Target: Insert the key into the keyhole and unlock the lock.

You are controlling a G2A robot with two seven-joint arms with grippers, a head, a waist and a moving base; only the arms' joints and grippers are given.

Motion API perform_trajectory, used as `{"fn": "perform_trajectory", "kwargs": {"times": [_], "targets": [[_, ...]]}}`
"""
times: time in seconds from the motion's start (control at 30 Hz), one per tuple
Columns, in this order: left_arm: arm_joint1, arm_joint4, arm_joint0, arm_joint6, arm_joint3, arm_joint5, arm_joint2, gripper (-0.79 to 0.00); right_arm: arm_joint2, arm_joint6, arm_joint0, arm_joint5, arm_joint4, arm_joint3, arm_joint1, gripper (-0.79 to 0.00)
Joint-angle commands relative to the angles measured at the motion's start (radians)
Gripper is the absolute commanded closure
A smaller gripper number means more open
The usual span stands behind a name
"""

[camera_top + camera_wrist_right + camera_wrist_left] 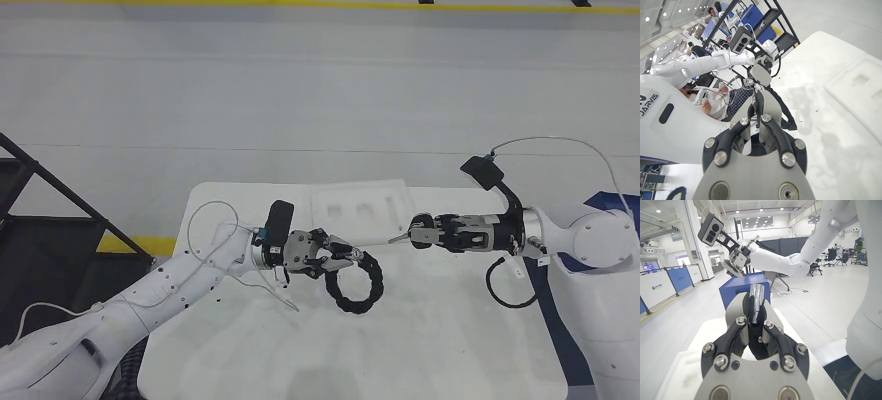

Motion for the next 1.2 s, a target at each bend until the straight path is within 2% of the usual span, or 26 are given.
{"fn": "perform_trajectory", "kwargs": {"times": [0.0, 0.43, 0.5, 0.57, 0.7, 0.83, 1.17], "targets": [[0.000, 0.000, 0.000, 0.000, 0.000, 0.000, 0.000, 0.000, 0.000, 0.000, 0.000, 0.000, 0.000, 0.000, 0.000, 0.000], [-0.001, -0.022, 0.013, -0.015, 0.001, 0.020, -0.008, 0.000, 0.000, 0.000, 0.000, 0.000, 0.000, 0.000, 0.000, 0.000], [-0.005, -0.034, 0.023, -0.042, 0.010, 0.036, -0.019, 0.000, 0.001, -0.019, -0.002, 0.027, -0.034, -0.026, 0.002, 0.000], [-0.013, -0.060, 0.038, -0.023, 0.019, 0.047, -0.029, 0.000, 0.011, -0.015, 0.001, 0.084, -0.110, -0.074, 0.010, 0.000], [-0.041, -0.042, 0.048, 0.007, 0.049, 0.091, -0.031, 0.000, 0.026, -0.016, -0.012, 0.212, -0.205, -0.203, 0.021, 0.000], [-0.077, 0.117, 0.035, 0.085, 0.080, 0.150, -0.005, 0.000, 0.043, -0.018, -0.039, 0.314, -0.273, -0.312, 0.032, 0.000], [-0.182, 0.221, 0.019, 0.230, 0.231, 0.306, 0.037, 0.000, 0.049, 0.020, -0.067, 0.429, -0.389, -0.460, 0.053, 0.000]]}}
